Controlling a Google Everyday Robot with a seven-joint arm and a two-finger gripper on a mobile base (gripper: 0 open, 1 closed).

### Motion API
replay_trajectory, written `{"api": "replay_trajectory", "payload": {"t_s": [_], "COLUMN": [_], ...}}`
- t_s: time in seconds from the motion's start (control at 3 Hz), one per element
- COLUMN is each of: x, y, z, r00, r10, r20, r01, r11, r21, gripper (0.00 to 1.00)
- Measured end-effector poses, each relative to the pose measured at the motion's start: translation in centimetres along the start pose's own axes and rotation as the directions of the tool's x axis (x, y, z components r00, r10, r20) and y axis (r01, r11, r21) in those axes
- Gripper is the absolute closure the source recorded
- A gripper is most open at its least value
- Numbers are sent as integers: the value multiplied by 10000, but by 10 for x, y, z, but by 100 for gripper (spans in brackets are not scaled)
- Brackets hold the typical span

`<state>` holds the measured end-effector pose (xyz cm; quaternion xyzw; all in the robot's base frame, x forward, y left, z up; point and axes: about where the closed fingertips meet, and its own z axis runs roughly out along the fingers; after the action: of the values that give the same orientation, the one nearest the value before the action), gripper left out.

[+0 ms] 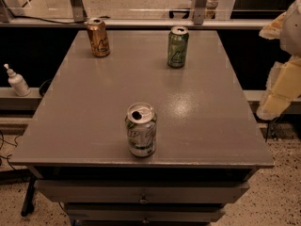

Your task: Move orange can near 7up can

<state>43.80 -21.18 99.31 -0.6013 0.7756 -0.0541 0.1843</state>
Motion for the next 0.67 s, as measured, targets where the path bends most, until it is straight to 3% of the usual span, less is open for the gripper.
{"api": "replay_trajectory", "payload": {"t_s": [0.33, 0.67], "x": [0, -22], "y": [0, -9], "z": [0, 12], "r00": [10000, 9973], "r10": [-1, -313], "r20": [2, 671], "r01": [1, 309], "r11": [10000, 9995], "r21": [2, 63], "gripper": [0, 0]}}
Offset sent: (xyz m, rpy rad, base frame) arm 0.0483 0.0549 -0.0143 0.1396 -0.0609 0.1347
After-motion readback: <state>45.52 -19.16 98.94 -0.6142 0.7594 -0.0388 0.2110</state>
